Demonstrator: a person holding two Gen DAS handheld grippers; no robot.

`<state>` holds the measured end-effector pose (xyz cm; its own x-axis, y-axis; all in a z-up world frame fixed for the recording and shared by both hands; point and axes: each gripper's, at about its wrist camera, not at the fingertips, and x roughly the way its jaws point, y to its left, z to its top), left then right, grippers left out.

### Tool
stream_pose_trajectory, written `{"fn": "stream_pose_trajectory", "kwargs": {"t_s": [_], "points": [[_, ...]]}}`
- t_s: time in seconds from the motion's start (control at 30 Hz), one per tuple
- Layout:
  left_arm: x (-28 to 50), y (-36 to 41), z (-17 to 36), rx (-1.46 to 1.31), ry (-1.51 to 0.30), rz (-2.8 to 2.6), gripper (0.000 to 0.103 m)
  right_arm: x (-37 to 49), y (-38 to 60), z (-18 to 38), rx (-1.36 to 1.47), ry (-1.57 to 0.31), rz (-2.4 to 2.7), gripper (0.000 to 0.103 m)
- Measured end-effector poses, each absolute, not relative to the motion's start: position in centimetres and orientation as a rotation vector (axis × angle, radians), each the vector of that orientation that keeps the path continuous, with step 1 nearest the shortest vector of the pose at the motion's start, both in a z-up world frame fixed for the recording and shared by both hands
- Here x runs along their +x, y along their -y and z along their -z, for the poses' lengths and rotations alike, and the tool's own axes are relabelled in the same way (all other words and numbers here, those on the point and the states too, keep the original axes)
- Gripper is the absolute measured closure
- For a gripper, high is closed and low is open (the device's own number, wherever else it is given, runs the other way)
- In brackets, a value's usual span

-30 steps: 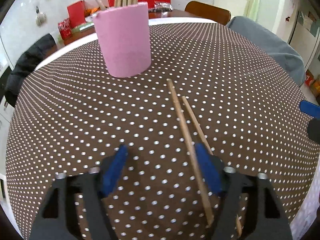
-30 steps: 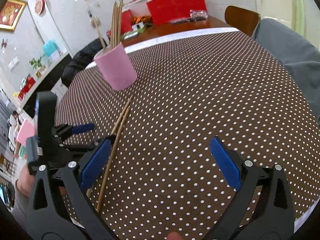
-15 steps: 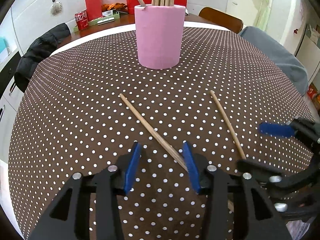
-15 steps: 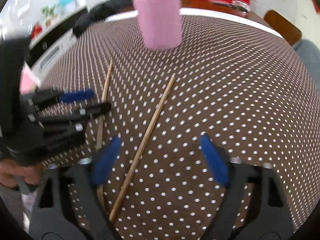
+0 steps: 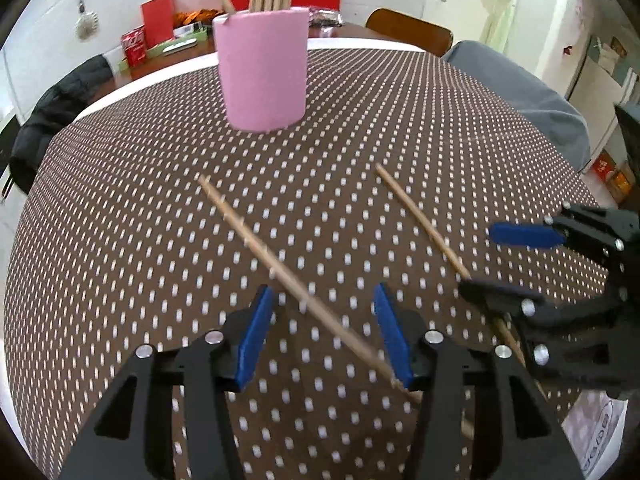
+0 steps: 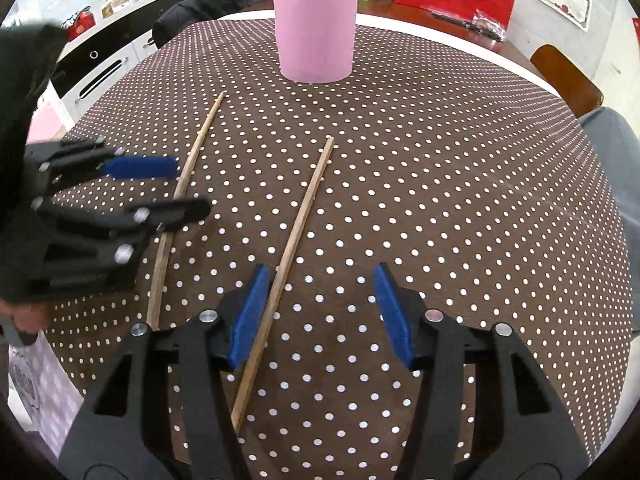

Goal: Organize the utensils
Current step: 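Close the right gripper on a chopstick while the left gripper grasps another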

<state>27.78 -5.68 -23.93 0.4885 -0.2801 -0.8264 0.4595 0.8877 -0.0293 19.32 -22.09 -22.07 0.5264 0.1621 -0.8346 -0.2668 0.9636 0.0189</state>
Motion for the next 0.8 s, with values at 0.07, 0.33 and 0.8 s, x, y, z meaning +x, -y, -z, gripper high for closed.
{"fn": "stream_pose_trajectory", "kwargs": {"t_s": [0.07,0.33,0.8], "points": [[26.9,5.8,24.1,0.235,-0.949,0.427,0.050,20.2,21.7,22.1,-0.108,-0.981,-0.255,0.049],[26.4,8.7,24.0,0.250,-0.922,0.515,0.077,20.6,22.6,22.1,-0.119,-0.981,-0.247,0.069],[29.5,9.0,24.1,0.247,-0.925,0.433,0.073,23.0,21.6,21.8,-0.110,-0.981,-0.264,0.073]]}}
